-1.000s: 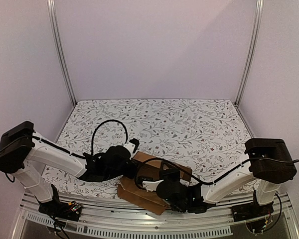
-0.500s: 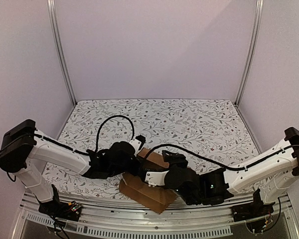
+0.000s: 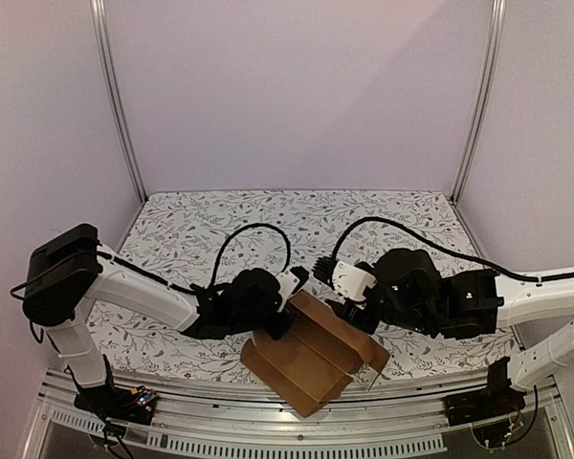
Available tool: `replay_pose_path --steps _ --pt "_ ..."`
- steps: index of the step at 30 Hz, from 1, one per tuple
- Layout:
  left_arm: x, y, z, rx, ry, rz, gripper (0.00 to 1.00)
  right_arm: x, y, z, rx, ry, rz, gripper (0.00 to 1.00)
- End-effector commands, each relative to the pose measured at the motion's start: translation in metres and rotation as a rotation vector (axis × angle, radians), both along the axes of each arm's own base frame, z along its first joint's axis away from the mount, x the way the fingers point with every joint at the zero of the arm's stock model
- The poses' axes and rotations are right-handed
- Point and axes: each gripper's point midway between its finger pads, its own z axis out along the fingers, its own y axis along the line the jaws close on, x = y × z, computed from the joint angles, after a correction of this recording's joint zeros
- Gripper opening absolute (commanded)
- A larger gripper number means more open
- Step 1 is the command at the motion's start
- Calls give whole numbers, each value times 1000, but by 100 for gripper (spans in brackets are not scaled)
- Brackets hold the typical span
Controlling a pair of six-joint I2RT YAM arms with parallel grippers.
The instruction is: Fold the paper box
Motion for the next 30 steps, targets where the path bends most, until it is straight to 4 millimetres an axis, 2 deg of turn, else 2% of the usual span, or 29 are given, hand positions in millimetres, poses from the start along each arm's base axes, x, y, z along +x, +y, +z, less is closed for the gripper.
replay_pose_path --steps 1,4,12,13,16,18,30 --pt "-3 -22 -2 7 -28 -105 0 0 3 -25 92 235 -15 52" --pt "-2 -28 -6 18 -22 -121 0 12 5 -38 131 283 -67 44" --pt "2 -34 -11 28 -10 -108 0 26 16 -74 198 378 -170 11" --pt "2 -34 -11 27 -10 -105 0 28 15 -81 190 386 -184 9" --pt "2 -35 -11 18 -9 -102 0 33 17 -86 214 394 -192 3" --pt "2 -34 -12 16 -7 -96 0 35 17 -90 214 396 -199 0" --pt "-3 -31 -22 -16 18 -76 5 36 15 -121 167 430 -220 0"
